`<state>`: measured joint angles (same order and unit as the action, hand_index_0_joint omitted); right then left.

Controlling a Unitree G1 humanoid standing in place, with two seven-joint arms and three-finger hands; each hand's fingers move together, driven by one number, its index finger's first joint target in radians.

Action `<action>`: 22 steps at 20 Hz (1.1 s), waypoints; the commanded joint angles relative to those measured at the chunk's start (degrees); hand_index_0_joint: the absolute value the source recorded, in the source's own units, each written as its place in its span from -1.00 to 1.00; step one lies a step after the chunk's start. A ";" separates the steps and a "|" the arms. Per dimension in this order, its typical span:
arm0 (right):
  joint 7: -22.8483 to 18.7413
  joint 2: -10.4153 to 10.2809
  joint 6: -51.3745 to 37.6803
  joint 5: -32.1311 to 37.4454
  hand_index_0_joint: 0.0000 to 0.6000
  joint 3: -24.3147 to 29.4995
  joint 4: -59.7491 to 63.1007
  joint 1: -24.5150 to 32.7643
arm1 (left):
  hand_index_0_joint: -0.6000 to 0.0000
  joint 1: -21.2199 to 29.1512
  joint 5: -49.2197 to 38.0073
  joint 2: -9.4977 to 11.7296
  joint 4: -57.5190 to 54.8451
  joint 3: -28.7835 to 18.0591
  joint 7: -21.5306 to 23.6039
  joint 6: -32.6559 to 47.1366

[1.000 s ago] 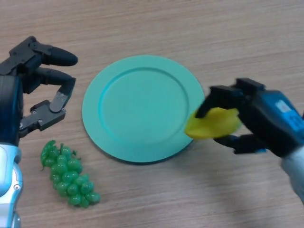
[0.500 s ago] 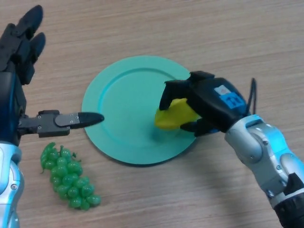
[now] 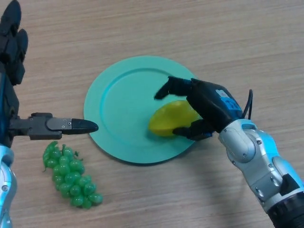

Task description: Pick up the yellow starfruit and place it on the plate

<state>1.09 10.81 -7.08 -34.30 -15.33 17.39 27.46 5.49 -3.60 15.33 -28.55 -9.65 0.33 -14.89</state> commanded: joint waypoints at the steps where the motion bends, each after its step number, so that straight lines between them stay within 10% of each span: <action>1: -3.11 0.08 -4.03 8.66 -1.00 6.44 -9.64 2.28 | 1.00 2.28 0.61 2.30 -1.49 -2.34 0.15 7.72; 12: 11.48 0.99 26.50 36.25 -1.00 13.82 -47.96 -11.80 | 1.00 0.86 -7.09 1.45 -4.95 -2.51 -0.68 1.87; 22: 13.87 4.18 25.37 32.26 -1.00 17.15 -54.30 -18.90 | 1.00 -1.94 -7.17 0.62 -4.33 -2.76 -3.19 6.51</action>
<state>15.86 13.64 27.14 -1.82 -0.63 -33.85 7.18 2.51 -9.90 14.77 -29.40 -9.27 -4.72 -16.26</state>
